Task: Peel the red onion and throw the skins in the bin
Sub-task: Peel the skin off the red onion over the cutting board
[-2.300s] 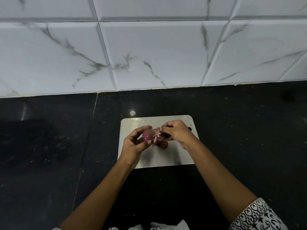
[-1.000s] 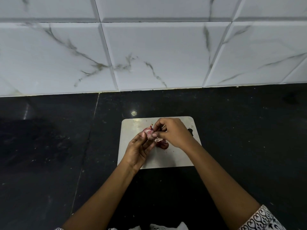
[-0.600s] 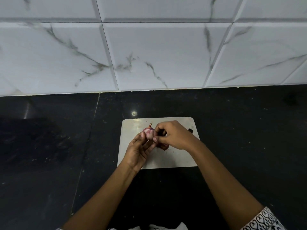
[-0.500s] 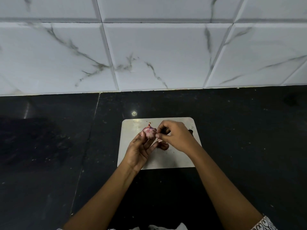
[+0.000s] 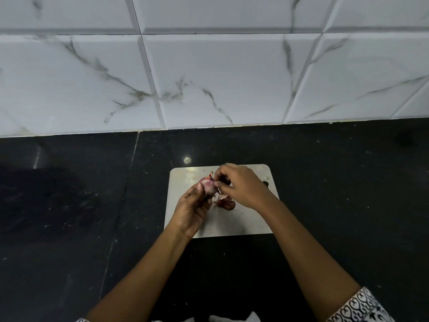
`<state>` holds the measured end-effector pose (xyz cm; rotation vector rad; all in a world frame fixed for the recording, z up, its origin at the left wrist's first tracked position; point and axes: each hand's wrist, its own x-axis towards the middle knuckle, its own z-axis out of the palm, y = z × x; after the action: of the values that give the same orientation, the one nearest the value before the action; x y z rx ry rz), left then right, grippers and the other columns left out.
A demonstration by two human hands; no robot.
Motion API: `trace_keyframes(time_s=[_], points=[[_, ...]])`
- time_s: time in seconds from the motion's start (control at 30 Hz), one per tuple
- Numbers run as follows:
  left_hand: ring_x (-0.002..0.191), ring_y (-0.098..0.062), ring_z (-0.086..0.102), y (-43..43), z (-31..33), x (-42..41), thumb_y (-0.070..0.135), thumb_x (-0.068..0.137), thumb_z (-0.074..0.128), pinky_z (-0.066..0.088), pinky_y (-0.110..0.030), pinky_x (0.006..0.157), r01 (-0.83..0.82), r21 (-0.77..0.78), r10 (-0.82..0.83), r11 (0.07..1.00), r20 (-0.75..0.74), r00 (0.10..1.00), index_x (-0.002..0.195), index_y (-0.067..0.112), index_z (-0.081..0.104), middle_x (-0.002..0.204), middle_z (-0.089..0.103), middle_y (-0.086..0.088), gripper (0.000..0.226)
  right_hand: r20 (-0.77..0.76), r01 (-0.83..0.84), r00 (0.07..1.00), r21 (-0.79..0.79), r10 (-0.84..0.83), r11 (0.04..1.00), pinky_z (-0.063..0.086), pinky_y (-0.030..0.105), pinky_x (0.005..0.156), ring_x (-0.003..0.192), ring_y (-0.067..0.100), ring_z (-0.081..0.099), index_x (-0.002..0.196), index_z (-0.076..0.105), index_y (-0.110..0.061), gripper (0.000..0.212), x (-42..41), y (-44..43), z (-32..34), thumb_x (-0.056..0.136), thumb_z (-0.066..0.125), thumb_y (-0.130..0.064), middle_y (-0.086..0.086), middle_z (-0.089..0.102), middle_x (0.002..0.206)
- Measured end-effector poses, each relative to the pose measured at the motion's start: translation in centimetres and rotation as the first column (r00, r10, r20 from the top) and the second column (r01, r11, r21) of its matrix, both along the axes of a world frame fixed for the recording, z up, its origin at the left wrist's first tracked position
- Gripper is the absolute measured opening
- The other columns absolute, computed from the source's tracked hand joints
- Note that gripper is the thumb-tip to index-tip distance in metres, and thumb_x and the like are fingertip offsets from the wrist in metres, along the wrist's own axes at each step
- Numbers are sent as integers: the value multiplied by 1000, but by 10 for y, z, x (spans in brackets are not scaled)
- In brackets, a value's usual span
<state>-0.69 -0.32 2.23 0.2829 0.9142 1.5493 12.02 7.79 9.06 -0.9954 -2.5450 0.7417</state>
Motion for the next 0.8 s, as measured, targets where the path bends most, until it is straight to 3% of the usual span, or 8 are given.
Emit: trace_keyframes(time_s=[0.07,0.2,0.33,0.43,0.53,0.67,0.73,0.8], points=[[69,-10,67,0,-3,0,34,58,81,55,-19,61,-5,7,5,1000,10,1000,88,10,74,75,71,-3,38,32,-33,999,-5,33,999,44,26,70,80,11,53,96,60,-13,10,0,0,0,88,58,-19,0,60,96],[72,-10,67,0,-2,4,24,90,49,55,-19,61,-36,-30,38,999,58,998,94,9,69,79,71,-3,25,13,-76,997,-16,77,997,42,27,67,76,14,54,92,57,-11,9,3,-8,-7,87,57,-19,1,58,91],[77,-11,71,5,0,0,30,94,45,57,-18,67,-76,-66,85,995,147,985,95,8,68,88,74,-7,32,103,-64,992,-37,68,997,47,30,72,82,18,59,94,58,-11,11,14,-17,-30,86,59,-19,3,60,97],[78,-15,72,5,-1,-4,28,91,49,54,-21,77,-93,-91,113,991,246,963,98,3,66,90,74,-10,31,21,93,996,-78,-92,993,49,23,74,83,12,59,91,60,-14,7,21,-17,-42,85,63,-17,-2,62,95],[73,-18,72,3,-5,-7,22,82,57,56,-22,72,-85,-106,114,991,310,944,83,3,75,87,73,-13,27,-102,215,967,-154,-232,964,45,9,67,78,7,59,87,60,-16,10,18,-12,-40,83,65,-9,-7,61,89],[74,-21,72,0,-7,-10,18,83,58,59,-23,66,-59,-155,110,986,344,933,100,1,69,96,70,-16,26,46,206,978,-195,-201,959,50,22,72,82,12,64,91,66,-18,10,14,-8,-36,84,65,-11,-4,66,92],[77,-22,72,-1,-7,-11,17,75,67,59,-24,64,-42,-154,94,987,350,932,113,3,61,102,67,-18,40,-30,290,953,-197,-302,936,52,24,67,74,10,64,86,67,-17,3,15,-7,-32,83,67,-16,-4,67,82],[79,-23,72,-1,-7,-11,15,57,86,59,-24,60,-21,-121,64,992,364,929,110,1,64,101,69,-20,59,-51,256,961,-190,-270,948,48,17,62,75,8,63,83,65,-17,7,14,-6,-29,80,69,-11,-5,63,83]])
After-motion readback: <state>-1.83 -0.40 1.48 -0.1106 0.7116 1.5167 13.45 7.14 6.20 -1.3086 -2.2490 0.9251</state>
